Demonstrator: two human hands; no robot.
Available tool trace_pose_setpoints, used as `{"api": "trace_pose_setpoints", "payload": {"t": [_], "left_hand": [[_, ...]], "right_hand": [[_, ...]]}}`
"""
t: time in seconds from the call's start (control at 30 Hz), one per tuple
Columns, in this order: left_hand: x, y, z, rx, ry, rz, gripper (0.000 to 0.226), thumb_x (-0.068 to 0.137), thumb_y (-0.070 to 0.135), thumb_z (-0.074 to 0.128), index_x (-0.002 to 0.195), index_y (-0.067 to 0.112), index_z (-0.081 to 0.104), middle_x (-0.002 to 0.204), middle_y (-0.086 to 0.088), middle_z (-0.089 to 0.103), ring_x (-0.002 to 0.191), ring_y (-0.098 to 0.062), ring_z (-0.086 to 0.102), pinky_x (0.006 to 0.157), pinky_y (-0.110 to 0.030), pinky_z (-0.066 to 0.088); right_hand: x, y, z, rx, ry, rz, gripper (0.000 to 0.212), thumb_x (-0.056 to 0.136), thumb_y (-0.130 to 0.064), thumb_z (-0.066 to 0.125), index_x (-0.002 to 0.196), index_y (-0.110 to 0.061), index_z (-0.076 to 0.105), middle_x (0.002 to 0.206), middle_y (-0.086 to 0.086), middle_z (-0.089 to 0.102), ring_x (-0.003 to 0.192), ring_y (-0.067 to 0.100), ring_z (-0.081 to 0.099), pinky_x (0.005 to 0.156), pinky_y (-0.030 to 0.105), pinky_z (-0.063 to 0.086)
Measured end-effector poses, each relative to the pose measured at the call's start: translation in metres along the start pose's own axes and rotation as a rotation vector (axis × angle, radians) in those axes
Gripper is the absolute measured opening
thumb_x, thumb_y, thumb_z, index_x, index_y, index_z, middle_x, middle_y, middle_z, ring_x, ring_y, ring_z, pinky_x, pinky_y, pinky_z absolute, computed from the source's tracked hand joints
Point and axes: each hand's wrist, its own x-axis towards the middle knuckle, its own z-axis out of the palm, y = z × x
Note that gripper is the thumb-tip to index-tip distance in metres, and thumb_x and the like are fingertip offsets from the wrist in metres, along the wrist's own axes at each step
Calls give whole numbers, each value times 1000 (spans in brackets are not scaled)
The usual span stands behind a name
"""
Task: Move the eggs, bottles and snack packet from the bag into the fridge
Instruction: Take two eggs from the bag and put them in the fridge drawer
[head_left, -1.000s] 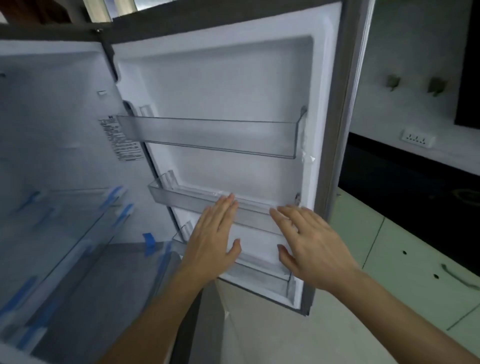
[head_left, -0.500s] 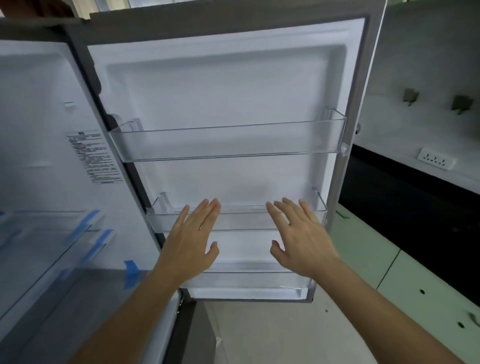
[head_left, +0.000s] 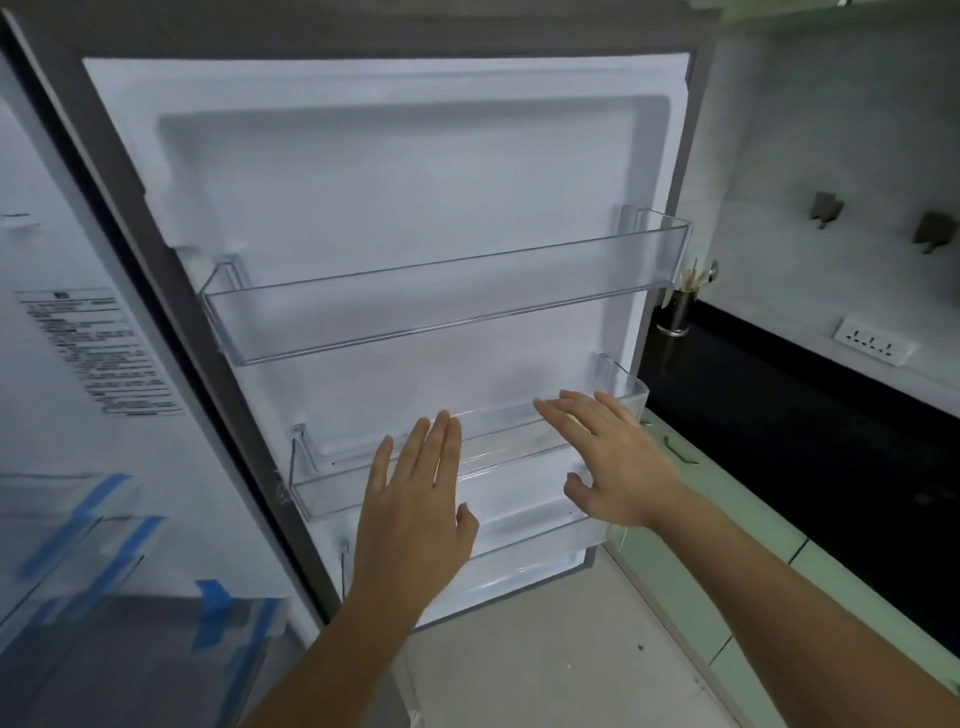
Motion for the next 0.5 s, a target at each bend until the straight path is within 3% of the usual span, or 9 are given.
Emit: {"api": "trace_pose_setpoints", "payload": {"t": [0.17,0.33,0.5], "left_hand": [[9,5,4,9,-4,-29,90,78,45,71,152,9,35,158,-9,36,145,-28,37,118,-49,16],[10,6,2,15,-7,-19,90,78,47,70,152,7,36,158,-11,35,146,-30,35,117,-51,16],[11,29,-3,-79,46,152,77,82,46,63,150,15,42,159,-9,35,147,-31,32,120,-52,17]], "right_hand": [[12,10,5,13,6,-7,85,76,-35,52,157,-22,31,151,1,48,146,22,35,124,40,14],[14,11,4,-60,-8,-6,82,79,-35,52,157,-22,31,153,2,47,148,24,34,124,40,15],[-16,2,-7,-154,96,170,71,84,-34,62,150,-16,44,149,9,52,144,30,40,120,47,28]]}}
